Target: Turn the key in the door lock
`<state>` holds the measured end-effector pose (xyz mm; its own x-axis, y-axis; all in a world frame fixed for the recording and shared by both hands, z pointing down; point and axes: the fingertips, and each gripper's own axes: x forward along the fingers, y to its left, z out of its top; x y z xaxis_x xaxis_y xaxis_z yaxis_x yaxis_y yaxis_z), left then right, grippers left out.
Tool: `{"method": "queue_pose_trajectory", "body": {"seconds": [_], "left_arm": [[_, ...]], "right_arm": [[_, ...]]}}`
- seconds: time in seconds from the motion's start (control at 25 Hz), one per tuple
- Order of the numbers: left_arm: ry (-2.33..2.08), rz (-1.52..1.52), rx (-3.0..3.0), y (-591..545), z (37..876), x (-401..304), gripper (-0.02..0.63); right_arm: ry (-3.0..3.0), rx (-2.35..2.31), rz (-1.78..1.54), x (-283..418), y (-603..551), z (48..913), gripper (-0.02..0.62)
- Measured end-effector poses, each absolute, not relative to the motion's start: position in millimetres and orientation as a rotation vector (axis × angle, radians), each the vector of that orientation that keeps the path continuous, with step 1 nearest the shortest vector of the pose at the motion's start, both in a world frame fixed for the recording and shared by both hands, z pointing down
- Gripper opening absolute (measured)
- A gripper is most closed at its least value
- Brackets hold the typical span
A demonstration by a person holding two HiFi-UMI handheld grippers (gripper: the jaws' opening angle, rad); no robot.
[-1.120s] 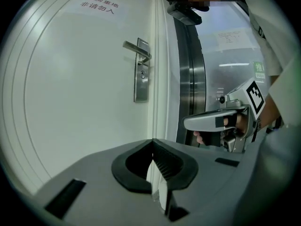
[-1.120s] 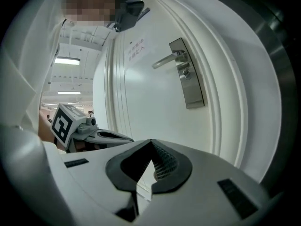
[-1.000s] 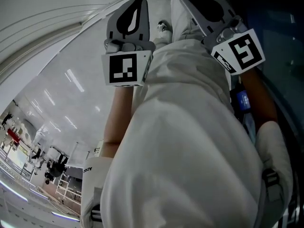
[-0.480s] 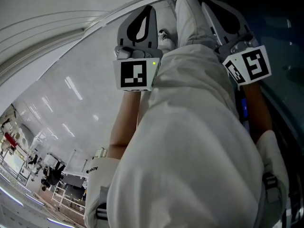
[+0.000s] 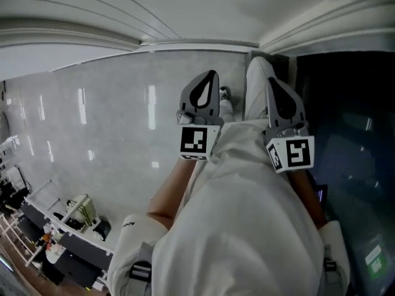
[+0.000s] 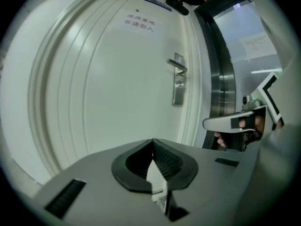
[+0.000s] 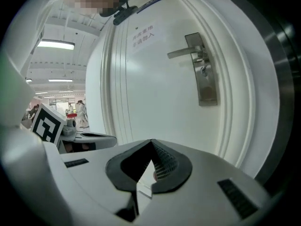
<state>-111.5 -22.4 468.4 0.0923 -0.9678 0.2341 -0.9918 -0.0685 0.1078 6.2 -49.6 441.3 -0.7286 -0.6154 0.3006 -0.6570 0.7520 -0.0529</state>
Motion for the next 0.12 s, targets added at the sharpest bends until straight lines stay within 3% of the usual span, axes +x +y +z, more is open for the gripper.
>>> {"method": "queue_pose_trajectory", "body": {"seconds": [0.12], "left_arm": [[-1.899,0.160,2.028,34.5,453.0,-111.7,0.009]], "right_arm": [[-2.544,1.026,0.326,12.1,21.6,417.1,0.003]]}}
